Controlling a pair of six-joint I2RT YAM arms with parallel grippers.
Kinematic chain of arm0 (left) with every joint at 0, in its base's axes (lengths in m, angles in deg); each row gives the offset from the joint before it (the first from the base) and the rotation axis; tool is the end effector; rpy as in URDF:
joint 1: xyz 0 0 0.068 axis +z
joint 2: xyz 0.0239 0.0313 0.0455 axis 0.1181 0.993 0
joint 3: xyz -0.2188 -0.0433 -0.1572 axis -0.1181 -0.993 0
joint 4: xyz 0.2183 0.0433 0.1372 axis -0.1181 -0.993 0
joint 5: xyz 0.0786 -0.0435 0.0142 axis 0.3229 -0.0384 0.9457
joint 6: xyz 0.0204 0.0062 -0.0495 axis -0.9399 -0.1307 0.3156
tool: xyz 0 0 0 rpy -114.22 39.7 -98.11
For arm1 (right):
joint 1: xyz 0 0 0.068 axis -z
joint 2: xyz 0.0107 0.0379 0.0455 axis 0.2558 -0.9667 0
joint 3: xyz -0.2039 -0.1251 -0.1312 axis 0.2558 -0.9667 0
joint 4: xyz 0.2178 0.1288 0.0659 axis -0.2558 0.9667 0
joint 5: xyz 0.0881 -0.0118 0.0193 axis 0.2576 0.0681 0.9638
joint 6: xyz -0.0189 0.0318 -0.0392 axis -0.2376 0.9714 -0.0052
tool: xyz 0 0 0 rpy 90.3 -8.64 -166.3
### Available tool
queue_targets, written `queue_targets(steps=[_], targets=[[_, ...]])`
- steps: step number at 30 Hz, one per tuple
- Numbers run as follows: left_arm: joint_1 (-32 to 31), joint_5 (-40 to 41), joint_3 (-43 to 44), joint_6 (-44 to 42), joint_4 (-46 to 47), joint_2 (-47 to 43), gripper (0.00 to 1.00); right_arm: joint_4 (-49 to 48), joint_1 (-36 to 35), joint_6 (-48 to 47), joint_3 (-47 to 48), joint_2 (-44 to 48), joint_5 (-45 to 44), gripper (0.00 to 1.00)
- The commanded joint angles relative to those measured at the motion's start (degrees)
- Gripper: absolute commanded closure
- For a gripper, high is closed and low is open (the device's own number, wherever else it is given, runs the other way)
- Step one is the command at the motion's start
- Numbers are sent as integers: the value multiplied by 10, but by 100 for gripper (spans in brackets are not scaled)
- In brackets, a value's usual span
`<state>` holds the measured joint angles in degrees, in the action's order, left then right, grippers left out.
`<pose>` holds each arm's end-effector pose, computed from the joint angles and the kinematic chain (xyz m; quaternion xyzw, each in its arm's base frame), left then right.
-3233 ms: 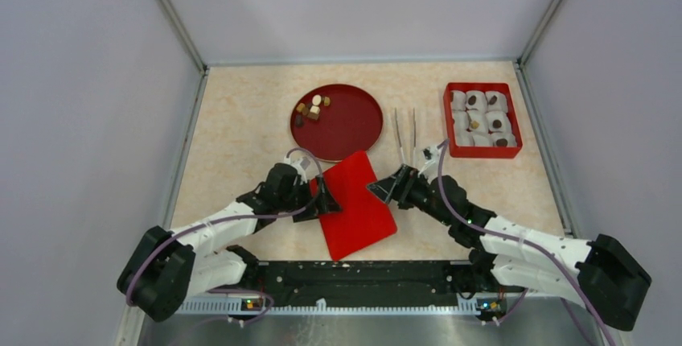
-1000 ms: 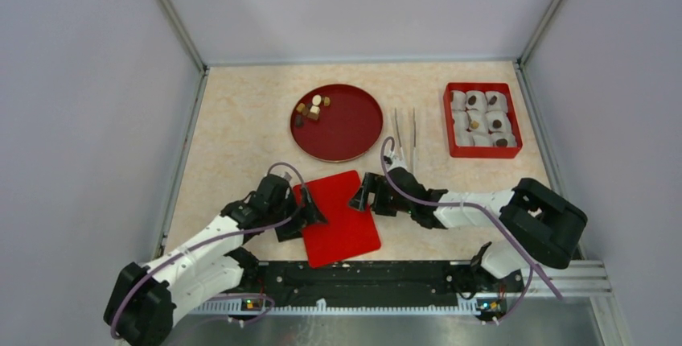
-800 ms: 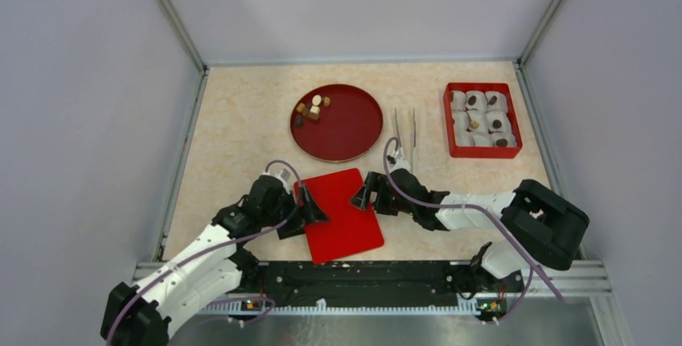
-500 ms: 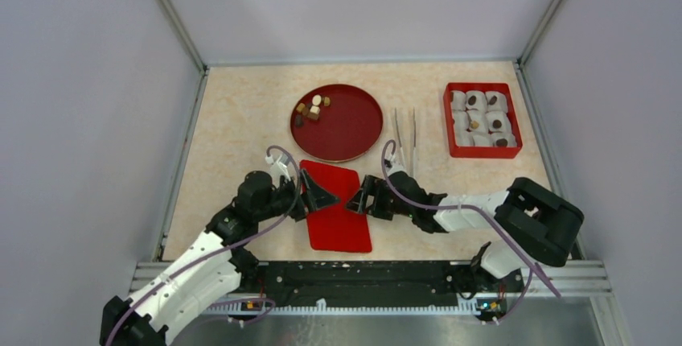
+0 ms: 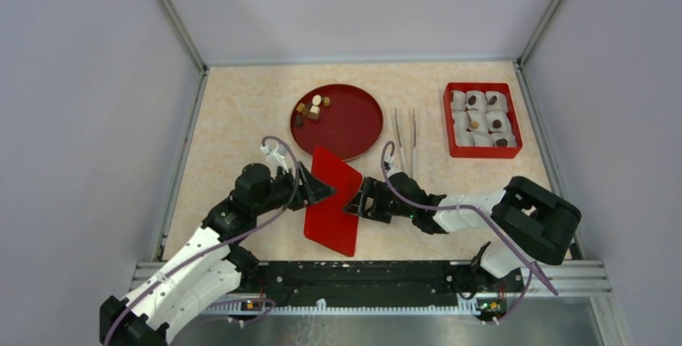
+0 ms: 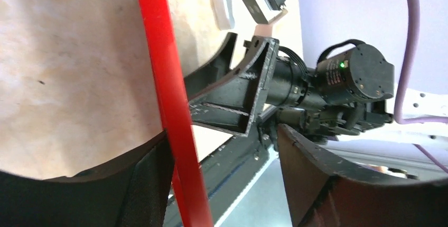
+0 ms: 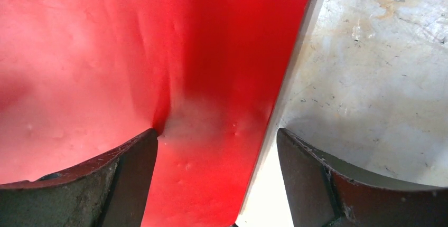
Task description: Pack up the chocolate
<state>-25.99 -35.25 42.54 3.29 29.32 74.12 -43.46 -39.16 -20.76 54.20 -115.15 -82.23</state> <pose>0.1299 -0.0991 0.2418 -0.0589 0.8156 -0.4965 0.2911 0.1533 0.2178 0.1363 0.0370 0.8768 0.4321 0.2078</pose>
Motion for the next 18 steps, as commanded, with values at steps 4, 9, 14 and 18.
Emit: queue_targets(steps=[4,9,14,18], targets=[[-3,88,98,-124,-120,23,56,44,-4,-23,12,10,-8,19],[-3,81,99,-135,-114,20,82,152,17,-76,46,67,-37,19],[-3,76,99,-144,-104,26,95,348,66,-168,113,188,-137,18],[-3,82,115,-160,-111,37,95,502,115,-239,186,237,-280,18]])
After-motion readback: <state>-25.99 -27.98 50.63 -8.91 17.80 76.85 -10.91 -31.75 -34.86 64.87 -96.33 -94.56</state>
